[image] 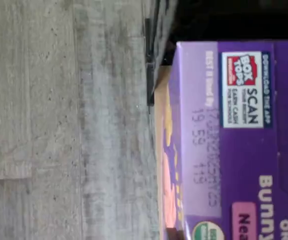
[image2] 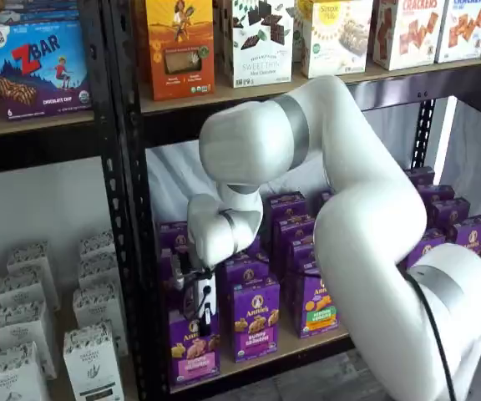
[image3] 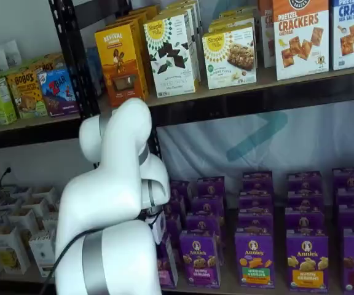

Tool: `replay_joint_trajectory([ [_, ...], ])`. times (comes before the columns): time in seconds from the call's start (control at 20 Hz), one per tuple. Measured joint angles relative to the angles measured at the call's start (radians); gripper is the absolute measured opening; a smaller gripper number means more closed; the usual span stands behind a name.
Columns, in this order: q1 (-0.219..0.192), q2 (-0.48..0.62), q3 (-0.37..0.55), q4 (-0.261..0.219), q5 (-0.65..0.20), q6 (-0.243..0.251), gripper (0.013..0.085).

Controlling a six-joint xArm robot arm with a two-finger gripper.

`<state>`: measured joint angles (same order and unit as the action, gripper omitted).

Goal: Pick up the purple box with a pink patch in the middle, on the bottom shelf, the first box from the left

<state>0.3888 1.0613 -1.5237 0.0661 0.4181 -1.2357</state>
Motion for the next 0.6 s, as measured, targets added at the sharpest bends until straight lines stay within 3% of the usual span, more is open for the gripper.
replay_joint_trajectory([
  [0.6,0.006,-0.153,0.233,0.006,-0.067,-0.003,0.029],
])
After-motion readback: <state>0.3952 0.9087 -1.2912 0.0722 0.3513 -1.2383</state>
